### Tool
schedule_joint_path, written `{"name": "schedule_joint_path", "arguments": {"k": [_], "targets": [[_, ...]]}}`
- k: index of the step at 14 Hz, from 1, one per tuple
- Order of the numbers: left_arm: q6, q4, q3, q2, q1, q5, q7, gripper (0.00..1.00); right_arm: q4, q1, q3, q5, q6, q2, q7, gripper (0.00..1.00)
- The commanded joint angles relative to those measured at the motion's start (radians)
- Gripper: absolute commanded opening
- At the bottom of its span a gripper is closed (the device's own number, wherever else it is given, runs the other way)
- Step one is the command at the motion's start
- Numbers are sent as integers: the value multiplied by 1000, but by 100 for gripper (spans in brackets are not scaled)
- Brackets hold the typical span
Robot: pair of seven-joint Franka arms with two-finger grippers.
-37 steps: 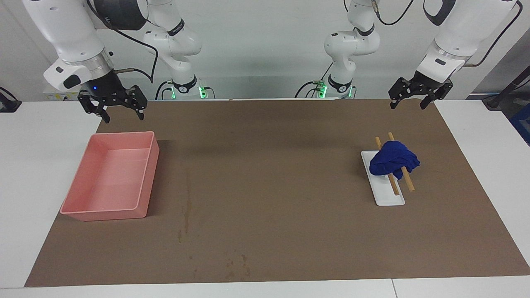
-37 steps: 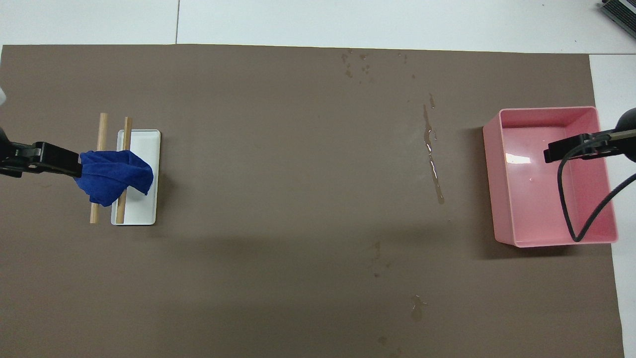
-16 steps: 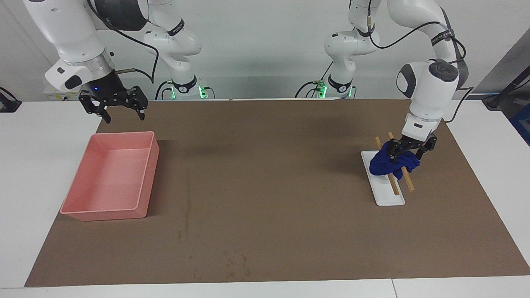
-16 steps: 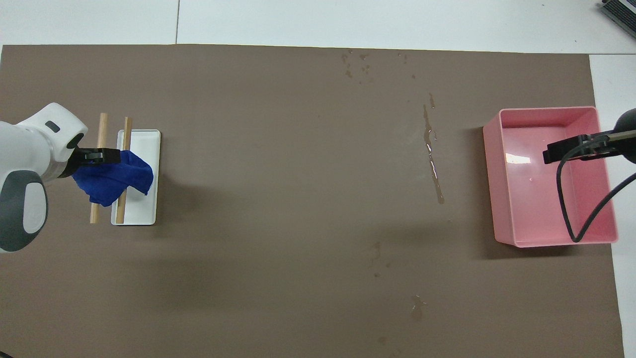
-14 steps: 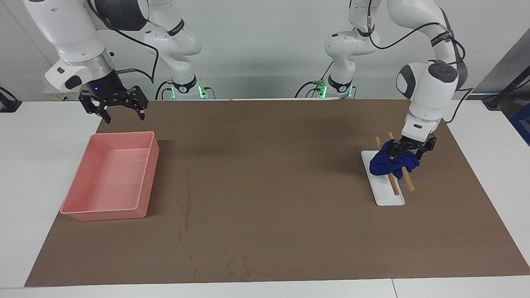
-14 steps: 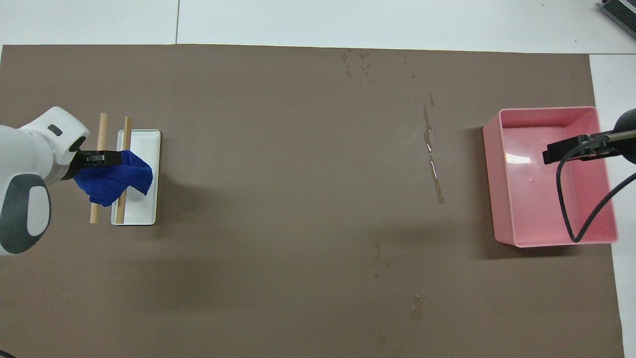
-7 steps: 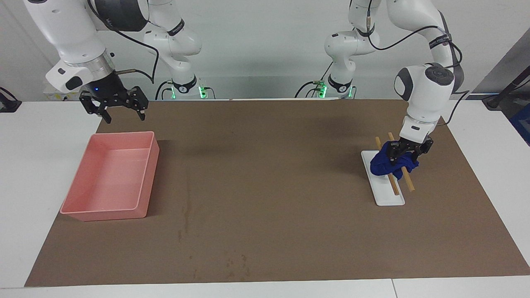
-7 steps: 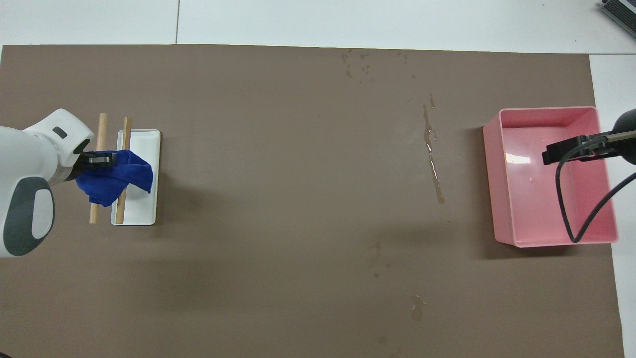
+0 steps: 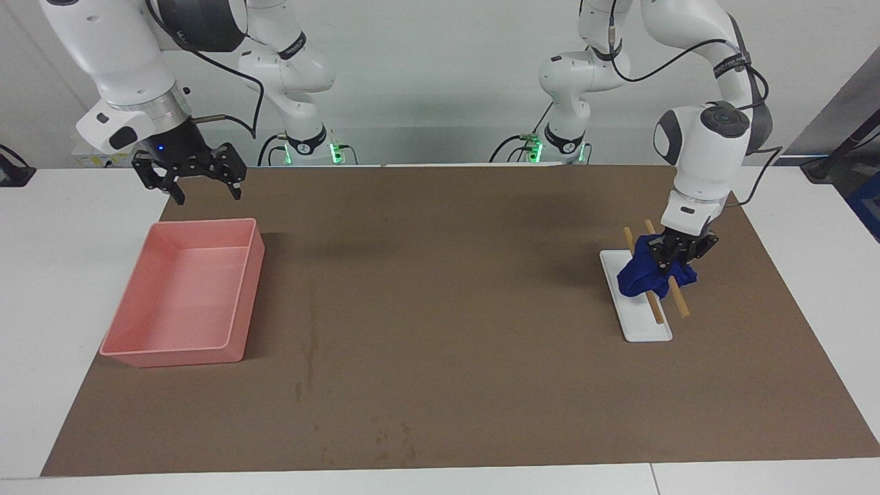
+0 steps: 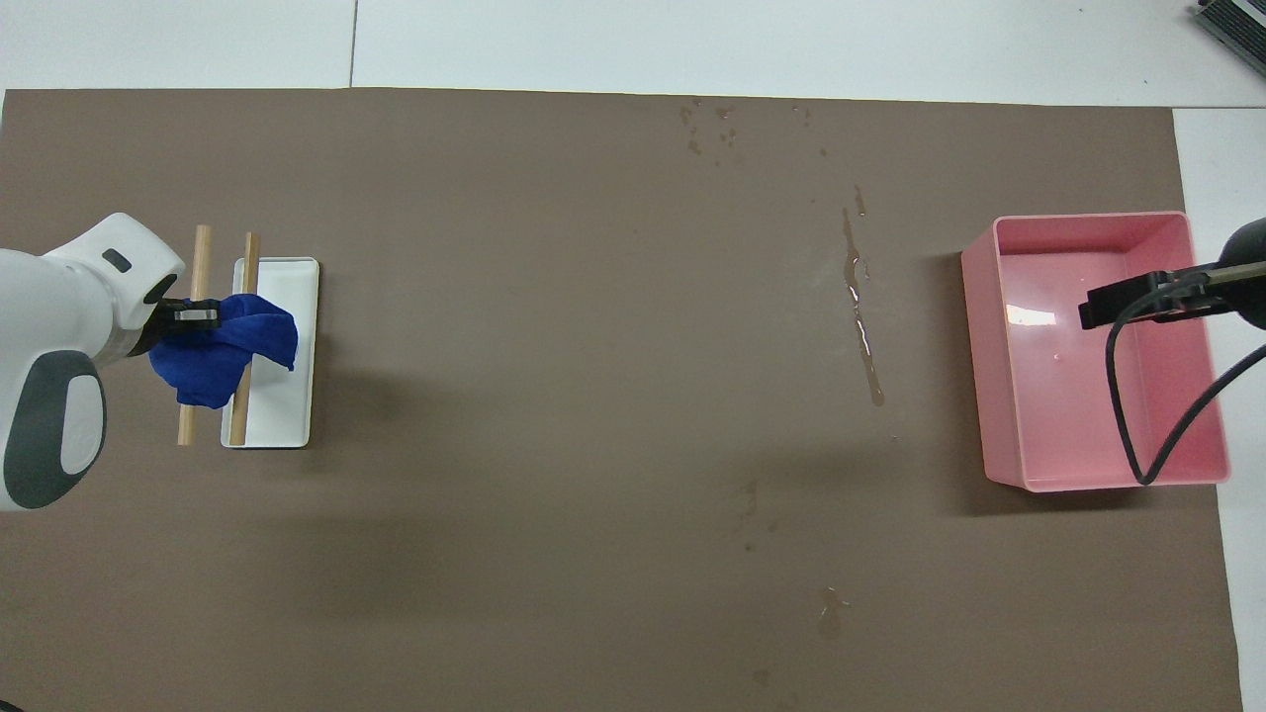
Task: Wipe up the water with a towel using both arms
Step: 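Close the left gripper on the blue cloth, then lift the cloth with the left gripper while the right gripper approaches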
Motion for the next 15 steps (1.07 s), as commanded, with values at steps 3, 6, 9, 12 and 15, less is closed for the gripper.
{"name": "schedule_joint_path", "arguments": {"k": [3,6,9,12,15], "targets": [[-179,86,2,-6,0,25,-24,0,-30,4,9,-21,-7,-29,-18,100],[-246,126,-1,-6,-11,19,-133,0,-28,4,9,-20,-7,-29,-20,100],[-331,178,-1,-6,-12,-104,-202,0,-28,4,11,-20,-7,-29,-20,100],[-431,241,-1,-6,-12,-268,-523,0,-25,4,13,-8,-4,-29,-44,100],[-450,243,-21,-18,-31,-392,-835,0,-27,4,14,-3,-5,-29,-78,100]]}}
